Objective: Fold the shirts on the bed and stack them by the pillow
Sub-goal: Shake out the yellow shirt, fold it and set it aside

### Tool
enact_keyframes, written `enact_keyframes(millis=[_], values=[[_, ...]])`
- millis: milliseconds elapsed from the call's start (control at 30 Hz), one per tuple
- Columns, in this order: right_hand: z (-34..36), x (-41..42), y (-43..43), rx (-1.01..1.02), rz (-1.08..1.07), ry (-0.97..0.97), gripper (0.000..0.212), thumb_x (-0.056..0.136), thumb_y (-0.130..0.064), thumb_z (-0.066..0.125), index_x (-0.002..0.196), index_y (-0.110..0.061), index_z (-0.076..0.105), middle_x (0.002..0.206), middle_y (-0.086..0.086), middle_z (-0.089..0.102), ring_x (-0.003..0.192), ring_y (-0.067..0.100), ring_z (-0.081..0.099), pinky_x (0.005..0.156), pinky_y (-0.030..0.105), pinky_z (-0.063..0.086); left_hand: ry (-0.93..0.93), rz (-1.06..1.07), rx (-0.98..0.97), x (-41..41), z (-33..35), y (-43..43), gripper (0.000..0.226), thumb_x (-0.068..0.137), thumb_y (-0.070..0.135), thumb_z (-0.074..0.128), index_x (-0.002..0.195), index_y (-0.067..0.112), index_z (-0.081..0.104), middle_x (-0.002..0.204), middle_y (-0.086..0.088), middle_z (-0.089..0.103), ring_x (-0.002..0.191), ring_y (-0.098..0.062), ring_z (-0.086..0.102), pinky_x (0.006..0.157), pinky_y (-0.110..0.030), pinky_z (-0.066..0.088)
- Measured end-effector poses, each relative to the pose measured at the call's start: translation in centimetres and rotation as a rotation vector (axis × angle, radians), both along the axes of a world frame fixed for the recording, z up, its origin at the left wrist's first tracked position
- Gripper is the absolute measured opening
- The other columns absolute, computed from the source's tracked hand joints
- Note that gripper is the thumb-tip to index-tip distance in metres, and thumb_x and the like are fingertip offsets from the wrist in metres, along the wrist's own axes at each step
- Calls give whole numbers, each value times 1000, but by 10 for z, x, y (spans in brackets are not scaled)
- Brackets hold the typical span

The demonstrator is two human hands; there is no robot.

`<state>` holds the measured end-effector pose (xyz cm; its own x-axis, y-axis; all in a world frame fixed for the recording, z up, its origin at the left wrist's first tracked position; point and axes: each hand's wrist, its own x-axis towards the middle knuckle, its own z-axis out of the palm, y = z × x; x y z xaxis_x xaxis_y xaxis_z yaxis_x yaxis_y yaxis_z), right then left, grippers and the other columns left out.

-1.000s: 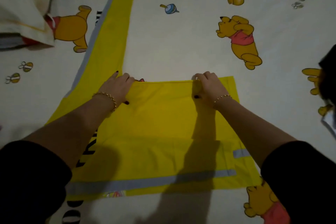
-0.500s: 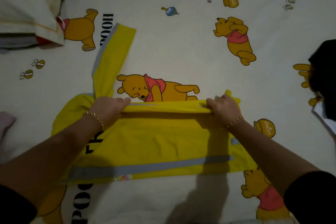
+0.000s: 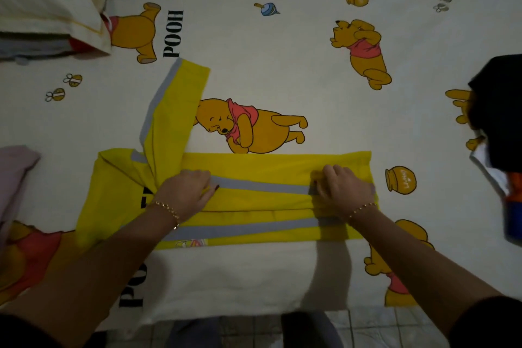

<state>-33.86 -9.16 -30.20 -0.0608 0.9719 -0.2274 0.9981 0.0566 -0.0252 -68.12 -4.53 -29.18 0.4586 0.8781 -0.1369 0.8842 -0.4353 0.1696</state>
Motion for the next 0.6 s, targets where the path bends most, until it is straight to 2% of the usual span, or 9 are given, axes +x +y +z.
enact_keyframes(millis=[100, 167, 233, 300, 400, 500, 600], values=[[-3, 5, 23, 2, -82, 6, 27, 96, -23, 43, 119, -9, 50, 117, 12, 52, 107, 29, 48, 65, 33, 41, -29, 30, -12, 20, -3, 23, 12, 91, 21, 56, 97, 11, 59, 92, -9, 61, 86, -27, 56, 66, -40, 49], [-6, 10, 32, -6, -110, -52, 31, 93, -17, 45, 124, -13, 48, 124, 10, 49, 113, 29, 45, 82, 41, 42, -18, 45, -5, 34, -10, 36, 26, 93, 20, 51, 118, 13, 55, 113, -8, 58, 102, -26, 54, 81, -41, 46], [-6, 16, 37, -36, -129, -86, 36, 92, -16, 46, 128, -17, 46, 131, 7, 45, 122, 28, 41, 94, 47, 35, -18, 95, -52, 45, -19, 45, 34, 95, 22, 48, 129, 17, 50, 125, -5, 54, 113, -25, 50, 89, -42, 42], [-6, 24, 42, -84, -142, -127, 32, 93, -13, 42, 124, -16, 45, 128, 6, 46, 122, 26, 41, 103, 53, 26, 36, 149, -99, 50, -26, 49, 29, 97, 22, 45, 125, 19, 51, 123, -4, 54, 113, -24, 49, 90, -41, 40], [0, 33, 56, -97, -188, -136, 24, 98, -11, 31, 114, -13, 49, 116, 5, 55, 115, 25, 50, 111, 59, 10, 68, 218, -50, 50, -28, 51, 21, 94, 10, 44, 110, 16, 57, 108, -7, 58, 102, -26, 52, 83, -38, 38], [3, 37, 64, -11, -213, -148, 22, 99, -11, 32, 112, -12, 49, 113, 8, 56, 112, 28, 49, 111, 57, 13, -12, 299, 39, 51, -28, 50, 19, 93, 7, 45, 104, 13, 59, 101, -10, 60, 94, -29, 55, 78, -40, 40], [-3, 33, 57, 9, -210, -135, 27, 93, -6, 41, 119, -11, 48, 120, 10, 51, 117, 29, 46, 112, 59, 13, -89, 304, 57, 56, -32, 41, 23, 92, 8, 49, 111, 11, 59, 110, -11, 61, 103, -29, 54, 88, -42, 41]])
